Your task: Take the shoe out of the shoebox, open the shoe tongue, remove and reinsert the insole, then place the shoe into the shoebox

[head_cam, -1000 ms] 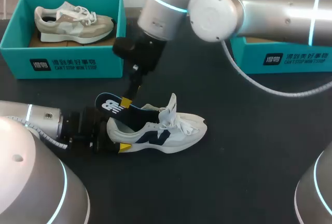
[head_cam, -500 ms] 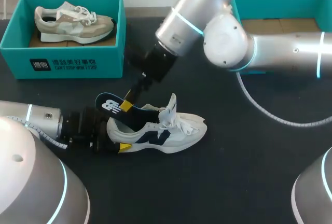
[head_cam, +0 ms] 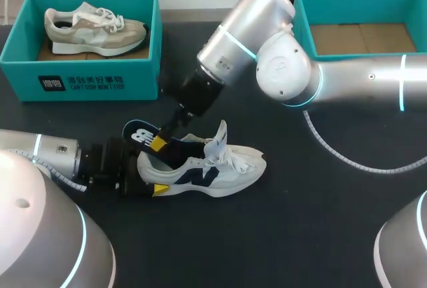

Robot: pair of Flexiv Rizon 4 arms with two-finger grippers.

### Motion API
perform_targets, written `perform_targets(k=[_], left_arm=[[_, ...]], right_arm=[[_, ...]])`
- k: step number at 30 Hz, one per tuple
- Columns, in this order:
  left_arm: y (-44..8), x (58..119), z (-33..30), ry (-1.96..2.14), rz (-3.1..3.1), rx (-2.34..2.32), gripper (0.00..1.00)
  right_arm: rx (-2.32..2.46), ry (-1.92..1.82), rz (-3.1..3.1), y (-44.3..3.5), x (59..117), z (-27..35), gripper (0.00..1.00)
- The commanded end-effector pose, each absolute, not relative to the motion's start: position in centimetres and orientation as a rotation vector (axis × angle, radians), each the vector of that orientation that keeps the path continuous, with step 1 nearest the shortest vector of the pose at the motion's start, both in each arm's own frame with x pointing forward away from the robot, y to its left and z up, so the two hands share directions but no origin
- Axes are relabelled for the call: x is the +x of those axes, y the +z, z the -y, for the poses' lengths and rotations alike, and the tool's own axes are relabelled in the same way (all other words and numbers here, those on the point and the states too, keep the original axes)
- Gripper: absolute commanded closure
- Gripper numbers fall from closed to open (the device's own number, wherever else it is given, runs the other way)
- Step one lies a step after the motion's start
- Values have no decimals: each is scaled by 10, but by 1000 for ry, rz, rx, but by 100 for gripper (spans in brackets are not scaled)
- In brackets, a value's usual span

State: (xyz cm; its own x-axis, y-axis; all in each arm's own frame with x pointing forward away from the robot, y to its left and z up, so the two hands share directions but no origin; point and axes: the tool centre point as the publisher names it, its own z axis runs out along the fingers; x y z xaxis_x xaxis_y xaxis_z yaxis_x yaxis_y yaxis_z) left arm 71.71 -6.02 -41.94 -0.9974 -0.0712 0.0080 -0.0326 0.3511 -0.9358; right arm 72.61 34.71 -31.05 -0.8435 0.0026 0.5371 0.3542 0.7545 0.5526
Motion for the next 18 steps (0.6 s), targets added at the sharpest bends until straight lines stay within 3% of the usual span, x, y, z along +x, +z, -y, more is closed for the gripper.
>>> perform_targets(k=[1,2,6,7,8,13,18], left_arm=[[-423,717,62,-1768,-2553,-99,100],[-423,717,62,-1768,-2553,-99,100],[-423,717,62,-1768,-2553,-99,100],[-423,717,62,-1768,-2553,-99,100],[-423,717,62,-1768,-2553,-99,100],[-423,717,62,-1768,-2553,-99,100],[-423,717,62,-1768,-2553,-99,100]], right_arm=[[-247,-873,2427,-315,732,-353,70],[-237,-858,2426,-315,732,-353,77],[-216,-824,2418,-316,734,-355,86],[-215,-823,2417,-317,734,-355,97],[-213,-820,2413,-317,734,-355,100],[-173,-803,2414,-311,736,-358,100],[-178,-899,2449,-274,739,-367,100]])
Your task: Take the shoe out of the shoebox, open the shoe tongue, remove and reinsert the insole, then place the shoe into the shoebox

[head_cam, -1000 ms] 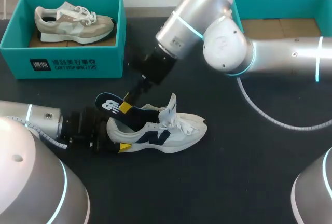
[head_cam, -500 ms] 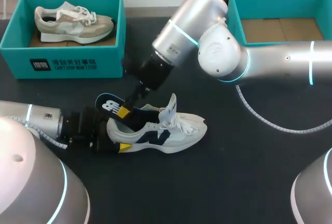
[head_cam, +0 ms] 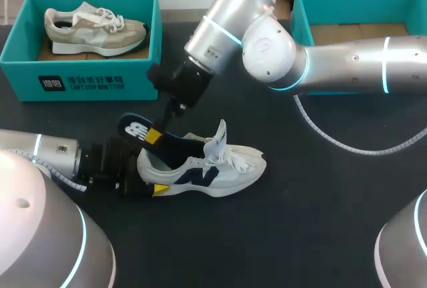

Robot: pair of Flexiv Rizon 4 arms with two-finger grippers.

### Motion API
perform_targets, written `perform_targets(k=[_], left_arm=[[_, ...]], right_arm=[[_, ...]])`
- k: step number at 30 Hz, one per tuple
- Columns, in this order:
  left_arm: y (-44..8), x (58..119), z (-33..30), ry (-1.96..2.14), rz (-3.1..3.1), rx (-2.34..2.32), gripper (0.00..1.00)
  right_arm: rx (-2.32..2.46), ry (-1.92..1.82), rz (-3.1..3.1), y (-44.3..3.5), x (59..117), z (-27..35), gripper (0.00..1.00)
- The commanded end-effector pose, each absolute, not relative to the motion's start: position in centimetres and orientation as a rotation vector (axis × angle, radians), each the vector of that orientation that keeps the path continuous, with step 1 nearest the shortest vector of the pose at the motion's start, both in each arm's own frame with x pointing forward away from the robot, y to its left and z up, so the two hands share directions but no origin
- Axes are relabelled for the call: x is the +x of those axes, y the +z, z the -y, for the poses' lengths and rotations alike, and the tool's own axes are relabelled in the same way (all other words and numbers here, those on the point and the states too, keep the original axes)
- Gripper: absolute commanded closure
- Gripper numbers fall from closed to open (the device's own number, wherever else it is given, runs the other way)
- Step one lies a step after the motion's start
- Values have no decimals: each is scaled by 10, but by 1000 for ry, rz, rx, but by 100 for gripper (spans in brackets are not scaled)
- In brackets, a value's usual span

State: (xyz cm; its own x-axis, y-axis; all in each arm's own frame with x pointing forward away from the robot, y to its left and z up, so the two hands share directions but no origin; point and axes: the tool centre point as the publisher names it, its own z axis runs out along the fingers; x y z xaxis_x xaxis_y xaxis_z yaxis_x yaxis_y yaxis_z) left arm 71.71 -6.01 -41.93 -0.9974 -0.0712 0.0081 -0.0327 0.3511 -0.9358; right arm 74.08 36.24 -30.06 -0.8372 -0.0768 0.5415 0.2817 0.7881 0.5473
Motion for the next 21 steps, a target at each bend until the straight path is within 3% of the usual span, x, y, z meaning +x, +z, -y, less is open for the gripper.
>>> perform_targets(k=[1,3,21], left_arm=[[-423,717,62,-1768,-2553,-99,100],[-423,717,62,-1768,-2553,-99,100],[-423,717,62,-1768,-2553,-99,100]], right_arm=[[-192,-961,2449,-264,740,-370,100],[-263,-1092,2461,-244,743,-378,100],[-287,-1133,2461,-233,747,-382,100]])
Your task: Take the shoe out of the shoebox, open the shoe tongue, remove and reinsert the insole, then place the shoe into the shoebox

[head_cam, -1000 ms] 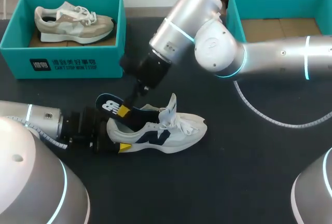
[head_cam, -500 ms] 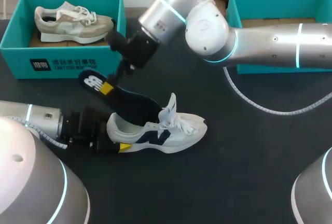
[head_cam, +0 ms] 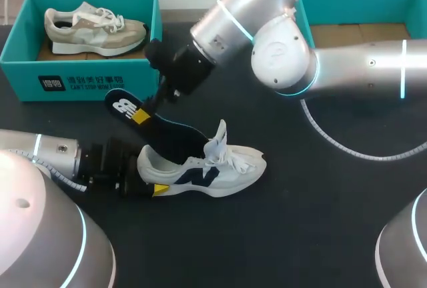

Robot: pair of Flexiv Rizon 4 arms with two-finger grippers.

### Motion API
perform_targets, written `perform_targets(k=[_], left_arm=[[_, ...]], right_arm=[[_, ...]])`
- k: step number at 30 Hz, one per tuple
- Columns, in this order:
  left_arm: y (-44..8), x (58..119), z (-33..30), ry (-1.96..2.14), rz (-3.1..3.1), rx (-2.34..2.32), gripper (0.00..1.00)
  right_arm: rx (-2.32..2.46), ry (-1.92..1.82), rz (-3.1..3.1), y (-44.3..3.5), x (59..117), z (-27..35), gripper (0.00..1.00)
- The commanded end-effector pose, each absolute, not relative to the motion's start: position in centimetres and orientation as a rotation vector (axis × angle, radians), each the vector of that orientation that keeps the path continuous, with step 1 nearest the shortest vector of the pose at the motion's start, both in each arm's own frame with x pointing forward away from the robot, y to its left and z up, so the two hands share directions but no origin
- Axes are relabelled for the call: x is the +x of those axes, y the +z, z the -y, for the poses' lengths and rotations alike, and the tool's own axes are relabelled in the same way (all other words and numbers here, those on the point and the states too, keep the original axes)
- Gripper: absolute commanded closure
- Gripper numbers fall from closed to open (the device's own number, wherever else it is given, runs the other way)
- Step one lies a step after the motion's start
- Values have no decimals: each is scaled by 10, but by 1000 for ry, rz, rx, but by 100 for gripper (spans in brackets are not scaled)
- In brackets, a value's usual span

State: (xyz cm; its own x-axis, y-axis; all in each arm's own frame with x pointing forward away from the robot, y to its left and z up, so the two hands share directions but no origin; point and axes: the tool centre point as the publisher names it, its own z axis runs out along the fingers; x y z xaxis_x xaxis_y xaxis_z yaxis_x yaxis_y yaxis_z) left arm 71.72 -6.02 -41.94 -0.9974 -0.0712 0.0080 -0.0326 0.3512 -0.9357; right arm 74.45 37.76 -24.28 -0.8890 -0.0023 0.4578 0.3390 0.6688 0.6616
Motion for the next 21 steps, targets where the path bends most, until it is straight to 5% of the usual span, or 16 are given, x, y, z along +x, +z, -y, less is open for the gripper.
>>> perform_targets(k=[1,21], left_arm=[[-423,717,62,-1768,-2553,-99,100],[-423,717,62,-1768,-2553,-99,100]], right_arm=[[-304,-1182,2423,-230,748,-382,100],[-605,-1752,2012,-116,765,-339,100]])
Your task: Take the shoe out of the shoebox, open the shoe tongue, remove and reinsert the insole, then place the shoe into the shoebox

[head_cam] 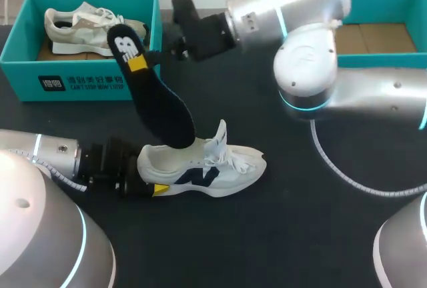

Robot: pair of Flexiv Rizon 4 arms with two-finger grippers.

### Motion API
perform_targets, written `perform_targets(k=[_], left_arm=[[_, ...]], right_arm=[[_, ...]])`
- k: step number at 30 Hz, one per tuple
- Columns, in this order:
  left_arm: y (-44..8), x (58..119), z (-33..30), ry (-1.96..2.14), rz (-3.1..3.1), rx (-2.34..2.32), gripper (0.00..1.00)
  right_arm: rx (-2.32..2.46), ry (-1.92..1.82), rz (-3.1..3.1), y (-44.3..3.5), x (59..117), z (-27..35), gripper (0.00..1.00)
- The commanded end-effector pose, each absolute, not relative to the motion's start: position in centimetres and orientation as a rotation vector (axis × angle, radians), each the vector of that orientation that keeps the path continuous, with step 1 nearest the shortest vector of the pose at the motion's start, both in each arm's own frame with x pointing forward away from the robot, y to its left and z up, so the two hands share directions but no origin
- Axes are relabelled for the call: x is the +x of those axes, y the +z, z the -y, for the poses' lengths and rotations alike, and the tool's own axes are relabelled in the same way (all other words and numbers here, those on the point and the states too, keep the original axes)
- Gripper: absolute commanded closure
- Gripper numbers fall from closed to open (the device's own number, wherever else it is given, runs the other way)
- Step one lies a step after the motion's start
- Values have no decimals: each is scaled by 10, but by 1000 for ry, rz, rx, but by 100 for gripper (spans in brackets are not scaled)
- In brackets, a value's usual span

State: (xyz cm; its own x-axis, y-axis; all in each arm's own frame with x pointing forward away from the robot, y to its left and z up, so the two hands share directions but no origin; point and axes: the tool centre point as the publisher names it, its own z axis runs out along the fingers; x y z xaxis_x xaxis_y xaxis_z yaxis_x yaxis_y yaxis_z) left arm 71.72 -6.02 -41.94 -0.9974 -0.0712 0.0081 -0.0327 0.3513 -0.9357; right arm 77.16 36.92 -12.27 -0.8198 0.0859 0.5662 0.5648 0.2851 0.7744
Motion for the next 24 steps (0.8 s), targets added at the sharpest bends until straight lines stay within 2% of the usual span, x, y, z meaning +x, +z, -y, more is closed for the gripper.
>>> perform_targets(k=[1,12,24], left_arm=[[-423,717,62,-1768,-2553,-99,100],[-423,717,62,-1768,-2553,-99,100],[-423,717,62,-1768,-2553,-99,100]], right_arm=[[-604,-1767,2003,-112,764,-335,100],[-645,-1719,1938,-75,749,-302,100],[-736,-1687,1934,-60,721,-281,100]])
